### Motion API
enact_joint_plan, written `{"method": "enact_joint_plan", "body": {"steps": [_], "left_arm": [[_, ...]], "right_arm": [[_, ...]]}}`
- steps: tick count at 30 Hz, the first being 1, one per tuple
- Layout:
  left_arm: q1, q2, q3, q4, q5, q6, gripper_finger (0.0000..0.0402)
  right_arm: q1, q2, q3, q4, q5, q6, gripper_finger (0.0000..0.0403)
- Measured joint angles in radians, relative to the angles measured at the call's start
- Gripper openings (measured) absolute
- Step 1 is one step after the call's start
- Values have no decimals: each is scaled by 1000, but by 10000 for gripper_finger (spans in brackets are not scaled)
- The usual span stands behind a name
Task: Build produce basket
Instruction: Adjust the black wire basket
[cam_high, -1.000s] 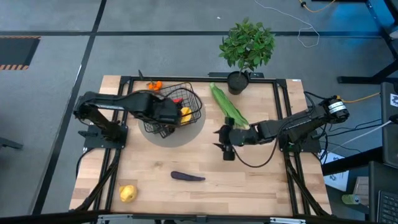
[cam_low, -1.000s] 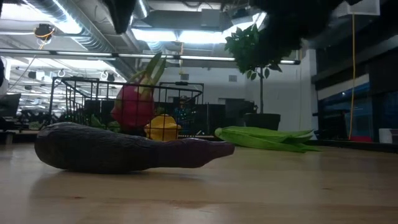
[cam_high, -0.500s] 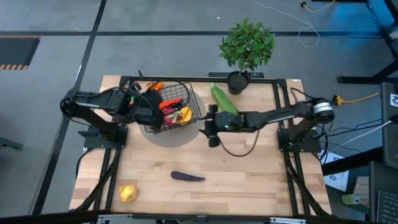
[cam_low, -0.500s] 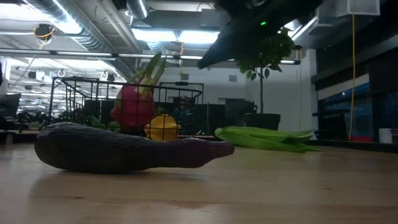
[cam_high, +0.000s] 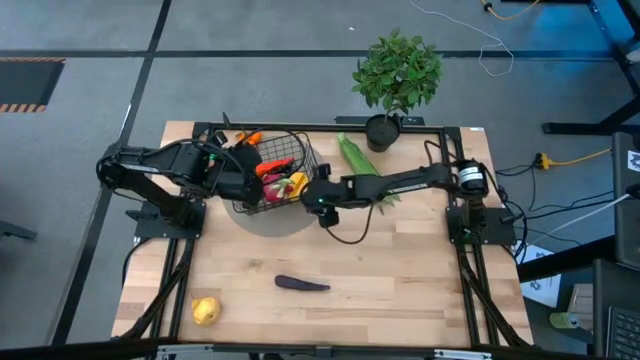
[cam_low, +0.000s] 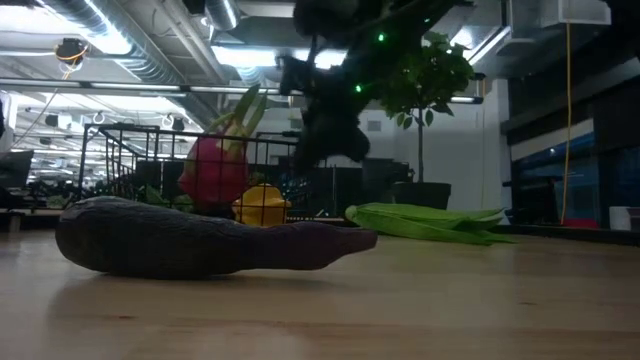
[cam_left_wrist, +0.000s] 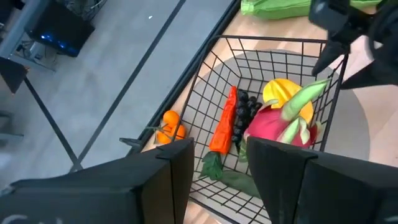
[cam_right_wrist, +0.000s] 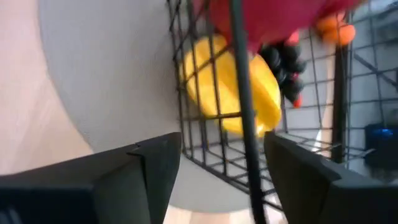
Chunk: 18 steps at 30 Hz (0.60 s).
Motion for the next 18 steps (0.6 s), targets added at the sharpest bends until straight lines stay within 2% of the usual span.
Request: {"method": "enact_joint_plan", "body": {"steps": [6, 11, 18], "left_arm": [[0, 0, 0, 0, 0, 0, 137], [0, 0, 0, 0, 0, 0, 137], [0, 0, 0, 0, 0, 0, 137]], "right_arm": [[-1, -5, 16, -156, 44, 195, 222], [39, -49, 13, -178, 55, 290, 222], [92, -65, 15, -207, -32, 513, 222]]}}
